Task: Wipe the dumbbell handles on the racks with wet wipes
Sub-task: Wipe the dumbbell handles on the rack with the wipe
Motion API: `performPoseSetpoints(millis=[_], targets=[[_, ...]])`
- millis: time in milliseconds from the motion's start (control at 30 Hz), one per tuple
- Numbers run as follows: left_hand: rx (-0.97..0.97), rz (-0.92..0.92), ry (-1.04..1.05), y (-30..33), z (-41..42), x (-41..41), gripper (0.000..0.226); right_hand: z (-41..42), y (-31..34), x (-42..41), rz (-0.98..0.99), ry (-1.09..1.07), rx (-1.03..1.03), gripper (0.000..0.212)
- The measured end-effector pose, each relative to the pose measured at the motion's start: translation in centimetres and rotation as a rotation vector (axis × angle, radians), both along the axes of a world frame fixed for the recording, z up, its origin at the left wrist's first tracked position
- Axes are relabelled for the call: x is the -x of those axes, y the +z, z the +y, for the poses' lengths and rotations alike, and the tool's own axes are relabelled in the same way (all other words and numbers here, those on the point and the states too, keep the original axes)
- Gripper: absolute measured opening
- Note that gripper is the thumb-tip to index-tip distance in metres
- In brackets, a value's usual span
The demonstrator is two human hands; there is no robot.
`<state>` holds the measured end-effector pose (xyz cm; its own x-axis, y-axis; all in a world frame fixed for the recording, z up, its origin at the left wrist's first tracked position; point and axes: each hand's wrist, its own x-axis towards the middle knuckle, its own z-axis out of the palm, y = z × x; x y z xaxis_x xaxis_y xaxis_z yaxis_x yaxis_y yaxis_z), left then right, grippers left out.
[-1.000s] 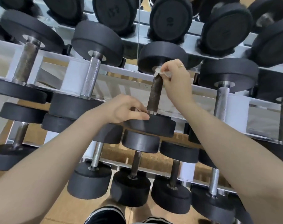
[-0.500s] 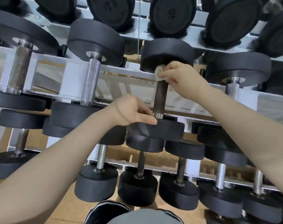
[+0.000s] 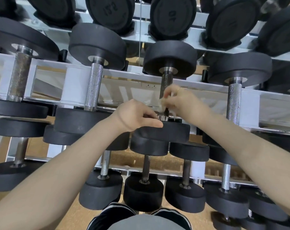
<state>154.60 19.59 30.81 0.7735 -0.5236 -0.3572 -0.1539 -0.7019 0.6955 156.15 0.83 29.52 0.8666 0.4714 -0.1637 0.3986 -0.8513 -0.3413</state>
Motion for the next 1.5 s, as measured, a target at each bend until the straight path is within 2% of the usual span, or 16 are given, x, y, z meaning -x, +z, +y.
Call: performPoseSetpoints(millis=[100,167,300,400,533,600,767,833,967,1067,1133,1167,1267,1333,1400,1500], targets=[[0.003,-0.025,-0.024,0.1,0.2,0.1,0.029,-0.1,0.9,1.4,0.030,0.211,-0.027,0.020],[0.010,0.004,-0.036,0.3,0.2,0.0,0.029,-0.6,1.3,-0.2,0.045,0.043,-0.030,0.024],[0.046,0.094,-0.034,0.3,0.5,-0.3,0.025,0.3,1.4,-3.4,-0.198,-0.264,-0.178,0.024],[0.080,0.131,0.004,-0.1,0.6,-0.4,0.020,0.9,-0.1,-3.4,-0.220,-0.137,-0.136,0.016],[0.091,0.187,-0.003,-0.1,0.7,-0.9,0.016,1.0,-0.2,-0.3,-0.034,0.232,-0.124,0.011],[0.103,0.192,-0.016,-0.2,0.7,-1.0,0.015,0.6,0.3,0.5,0.044,0.277,-0.160,0.012],[0.093,0.166,-0.023,-0.3,0.8,-0.9,0.024,-0.3,0.5,-3.5,-0.355,-0.350,-0.342,0.011],[0.089,0.169,-0.012,-0.2,0.7,-0.9,0.024,0.3,-0.9,-3.6,-0.423,-0.384,-0.365,0.012],[0.090,0.224,0.024,-0.2,0.6,-0.8,0.023,-0.3,-2.1,-1.7,-0.277,-0.265,-0.442,0.012],[0.100,0.274,0.018,-0.1,0.5,-1.0,0.016,-1.9,-1.2,0.2,0.160,-0.035,-0.419,0.003],[0.103,0.280,0.010,-0.2,0.5,-1.1,0.014,-2.2,-0.8,1.1,0.372,-0.046,-0.416,0.009],[0.105,0.280,0.009,-0.2,0.5,-1.1,0.015,-2.0,-0.8,1.0,0.355,-0.153,-0.460,0.012],[0.111,0.274,0.011,-0.4,0.5,-1.0,0.025,-1.1,-0.9,-1.2,0.001,-0.649,-0.580,0.011],[0.118,0.244,0.021,-0.5,0.5,-0.7,0.026,-0.3,-1.1,-2.7,-0.084,-0.852,-0.660,0.013],[0.144,0.213,0.055,-0.6,0.6,-0.3,0.024,0.3,-1.7,-3.1,-0.012,-0.847,-0.722,0.014],[0.187,0.184,0.113,-0.9,0.6,0.2,0.019,0.2,-1.3,-1.8,0.128,-0.644,-0.725,0.020]])
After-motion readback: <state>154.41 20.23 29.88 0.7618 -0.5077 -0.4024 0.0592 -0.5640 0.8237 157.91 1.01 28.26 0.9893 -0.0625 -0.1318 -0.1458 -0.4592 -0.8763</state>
